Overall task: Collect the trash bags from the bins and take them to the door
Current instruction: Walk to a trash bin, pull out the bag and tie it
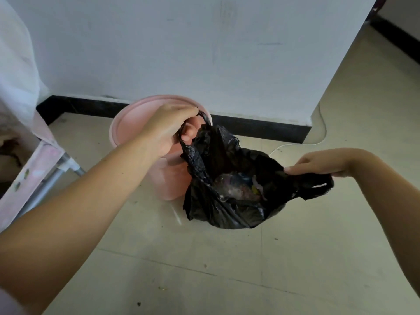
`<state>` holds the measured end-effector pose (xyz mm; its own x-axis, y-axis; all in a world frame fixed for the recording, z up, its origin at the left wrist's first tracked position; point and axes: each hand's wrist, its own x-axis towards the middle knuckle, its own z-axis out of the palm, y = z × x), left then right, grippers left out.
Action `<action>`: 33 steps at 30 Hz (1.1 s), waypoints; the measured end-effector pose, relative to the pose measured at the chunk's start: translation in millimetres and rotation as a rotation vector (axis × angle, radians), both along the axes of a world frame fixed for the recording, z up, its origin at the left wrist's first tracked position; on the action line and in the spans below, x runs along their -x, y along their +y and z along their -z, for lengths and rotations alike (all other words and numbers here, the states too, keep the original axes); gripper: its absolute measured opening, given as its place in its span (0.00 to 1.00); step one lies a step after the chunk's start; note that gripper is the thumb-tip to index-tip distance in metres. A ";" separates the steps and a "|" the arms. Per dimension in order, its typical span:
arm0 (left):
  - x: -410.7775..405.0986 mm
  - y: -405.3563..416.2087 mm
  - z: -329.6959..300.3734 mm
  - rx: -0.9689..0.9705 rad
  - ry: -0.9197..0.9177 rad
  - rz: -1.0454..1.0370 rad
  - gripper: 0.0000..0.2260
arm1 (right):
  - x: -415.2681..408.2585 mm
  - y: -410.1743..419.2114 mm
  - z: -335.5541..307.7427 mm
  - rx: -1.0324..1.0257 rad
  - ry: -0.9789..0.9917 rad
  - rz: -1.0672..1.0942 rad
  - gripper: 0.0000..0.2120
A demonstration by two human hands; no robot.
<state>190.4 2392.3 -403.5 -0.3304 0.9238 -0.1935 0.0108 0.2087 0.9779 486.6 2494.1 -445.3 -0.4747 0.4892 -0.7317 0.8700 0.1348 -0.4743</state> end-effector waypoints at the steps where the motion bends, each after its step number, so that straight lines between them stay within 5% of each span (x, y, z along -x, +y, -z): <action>1: 2.0 0.3 0.7 -0.019 0.019 0.010 0.11 | -1.4 -0.2 -2.6 0.043 0.069 0.006 0.18; 5: 15.6 4.6 -1.6 -0.233 0.126 -0.194 0.11 | -4.1 5.8 -21.7 -0.035 0.264 0.085 0.05; 10: 22.0 4.7 -4.3 -0.336 0.308 -0.251 0.13 | -0.6 19.3 -23.5 -0.567 -0.409 -0.078 0.08; 15: 25.7 4.0 -1.2 -0.328 0.364 -0.278 0.13 | 1.8 16.0 14.4 -0.554 -0.749 -0.282 0.04; 17: 25.9 2.0 -0.6 -0.327 0.374 -0.277 0.13 | -5.7 16.1 28.7 -0.525 -0.744 -0.274 0.12; 19: 24.7 0.7 -0.6 -0.324 0.369 -0.276 0.14 | -16.7 15.9 41.3 -0.411 -0.594 -0.111 0.17; 23: 22.5 0.9 -1.5 -0.328 0.343 -0.273 0.14 | -37.7 7.2 71.9 0.140 0.112 0.627 0.22; 26: 20.4 1.1 -1.5 -0.332 0.322 -0.269 0.14 | -34.6 -6.5 93.7 0.507 0.522 0.974 0.23; 29: 18.9 2.2 -2.7 -0.335 0.303 -0.274 0.14 | -21.5 1.2 94.8 0.580 0.871 1.170 0.22; 33: 16.4 1.3 -1.3 -0.332 0.316 -0.259 0.14 | -13.0 32.6 80.4 0.437 1.304 1.390 0.21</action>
